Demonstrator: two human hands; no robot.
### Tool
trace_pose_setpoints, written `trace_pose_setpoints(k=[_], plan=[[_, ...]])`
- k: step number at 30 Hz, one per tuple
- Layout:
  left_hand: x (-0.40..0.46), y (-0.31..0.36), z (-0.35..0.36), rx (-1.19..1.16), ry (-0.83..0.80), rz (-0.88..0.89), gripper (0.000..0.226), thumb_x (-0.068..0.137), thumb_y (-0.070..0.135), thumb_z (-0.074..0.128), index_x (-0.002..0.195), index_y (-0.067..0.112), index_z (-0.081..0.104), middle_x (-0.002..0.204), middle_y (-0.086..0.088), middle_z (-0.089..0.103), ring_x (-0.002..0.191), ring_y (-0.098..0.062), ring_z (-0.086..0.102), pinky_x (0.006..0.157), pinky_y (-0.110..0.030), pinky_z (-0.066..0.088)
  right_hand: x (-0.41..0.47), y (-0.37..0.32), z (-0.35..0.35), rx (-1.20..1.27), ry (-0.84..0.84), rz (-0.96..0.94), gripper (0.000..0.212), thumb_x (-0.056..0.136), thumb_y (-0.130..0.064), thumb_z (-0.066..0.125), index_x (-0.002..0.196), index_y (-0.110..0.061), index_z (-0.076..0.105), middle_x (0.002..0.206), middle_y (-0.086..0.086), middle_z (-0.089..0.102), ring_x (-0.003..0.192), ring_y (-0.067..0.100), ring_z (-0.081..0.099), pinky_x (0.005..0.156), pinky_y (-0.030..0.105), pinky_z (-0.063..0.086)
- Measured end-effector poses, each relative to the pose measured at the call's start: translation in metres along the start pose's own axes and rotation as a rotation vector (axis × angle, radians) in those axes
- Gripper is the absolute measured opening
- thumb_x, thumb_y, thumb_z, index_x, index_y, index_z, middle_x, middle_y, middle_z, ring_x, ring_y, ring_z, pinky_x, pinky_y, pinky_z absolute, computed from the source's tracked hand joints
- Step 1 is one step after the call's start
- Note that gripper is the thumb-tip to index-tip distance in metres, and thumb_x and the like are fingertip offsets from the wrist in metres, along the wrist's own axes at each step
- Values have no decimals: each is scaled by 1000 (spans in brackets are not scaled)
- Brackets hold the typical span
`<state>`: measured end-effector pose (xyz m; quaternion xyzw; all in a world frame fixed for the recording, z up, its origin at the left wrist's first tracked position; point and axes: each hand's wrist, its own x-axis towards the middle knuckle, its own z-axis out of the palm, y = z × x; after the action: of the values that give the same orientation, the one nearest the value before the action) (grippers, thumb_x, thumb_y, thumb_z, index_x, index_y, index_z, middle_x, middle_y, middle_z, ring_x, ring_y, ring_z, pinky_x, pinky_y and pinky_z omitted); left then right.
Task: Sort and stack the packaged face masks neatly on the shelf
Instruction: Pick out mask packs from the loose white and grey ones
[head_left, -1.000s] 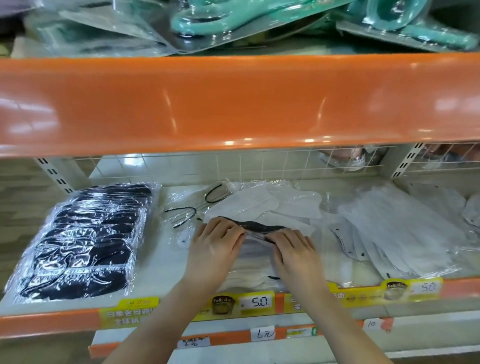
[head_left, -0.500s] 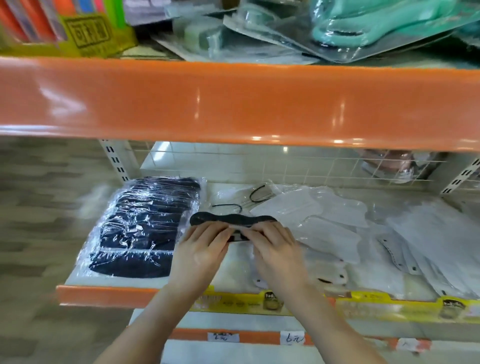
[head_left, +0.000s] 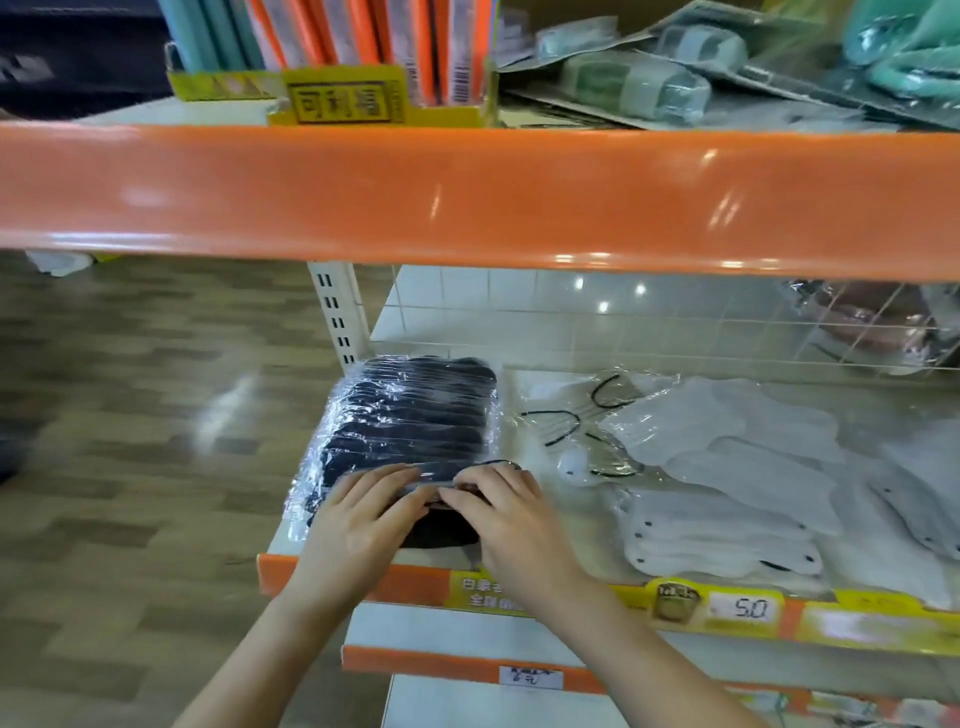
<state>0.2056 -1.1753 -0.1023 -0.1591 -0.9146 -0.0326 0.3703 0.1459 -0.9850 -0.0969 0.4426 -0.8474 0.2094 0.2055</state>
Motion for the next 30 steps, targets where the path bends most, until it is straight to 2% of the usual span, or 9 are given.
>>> trace_pose_setpoints(k=[4, 8, 10, 12, 14, 17, 20, 26, 30], plan=[[-22, -18, 0, -11, -49, -4, 21, 96, 22, 53, 103, 14, 71, 111, -10, 68, 104, -27, 63, 85, -36, 48, 3, -16, 14, -27, -29, -5, 42, 74, -7, 47, 109, -20, 67, 109, 0, 61, 101, 20, 51, 85, 31, 39], [-36, -30, 2, -17, -119, -14, 25, 96, 21, 49, 100, 14, 73, 115, -9, 67, 109, -27, 60, 90, -34, 43, 2, -21, 28, -16, -116, 40, 51, 62, -6, 76, 110, -23, 68, 108, -4, 61, 99, 18, 55, 83, 29, 43], [-42, -35, 3, -32, -153, -16, 31, 100, 25, 42, 100, 15, 72, 116, -9, 66, 111, -27, 59, 90, -34, 43, 0, -23, 32, 0, -141, 78, 53, 61, -6, 78, 110, -23, 68, 106, -5, 61, 96, 17, 57, 80, 28, 48], [-47, -39, 3, -46, -180, -25, 26, 96, 23, 46, 100, 16, 71, 118, -9, 66, 112, -27, 59, 90, -33, 42, -2, -26, 35, 4, -129, 88, 45, 69, -8, 74, 110, -23, 68, 105, -6, 61, 95, 16, 57, 79, 27, 49], [-50, -41, 3, -57, -196, -40, 22, 90, 20, 51, 100, 16, 71, 119, -8, 65, 112, -27, 59, 89, -33, 42, -3, -28, 35, 2, -116, 91, 29, 82, -17, 61, 110, -24, 69, 105, -9, 60, 96, 12, 56, 81, 25, 47], [-52, -44, 3, -71, -203, -57, 23, 88, 18, 51, 95, 15, 73, 120, -9, 66, 111, -26, 61, 89, -32, 42, -5, -28, 34, 25, -127, 114, 32, 92, -29, 42, 109, -26, 68, 108, -12, 60, 99, 9, 55, 87, 22, 41], [-53, -46, 3, -77, -214, -83, 23, 86, 17, 50, 92, 15, 72, 121, -8, 66, 111, -26, 62, 89, -33, 42, -7, -27, 33, 52, -163, 122, 31, 94, -32, 42, 112, -26, 67, 113, -12, 59, 106, 8, 53, 90, 26, 45], [-52, -46, 0, -76, -227, -142, 23, 87, 19, 49, 85, 15, 71, 120, -5, 67, 113, -25, 61, 89, -32, 42, -7, -26, 33, 43, -187, 143, 37, 97, -37, 38, 115, -26, 68, 123, -12, 59, 116, 6, 49, 100, 29, 41], [-50, -44, -2, -99, -240, -189, 42, 99, 36, 37, 89, 16, 73, 120, -2, 66, 114, -20, 59, 90, -30, 42, -7, -26, 37, -11, -203, 129, 38, 94, -43, 39, 119, -30, 66, 132, -10, 56, 124, 8, 47, 107, 34, 35]])
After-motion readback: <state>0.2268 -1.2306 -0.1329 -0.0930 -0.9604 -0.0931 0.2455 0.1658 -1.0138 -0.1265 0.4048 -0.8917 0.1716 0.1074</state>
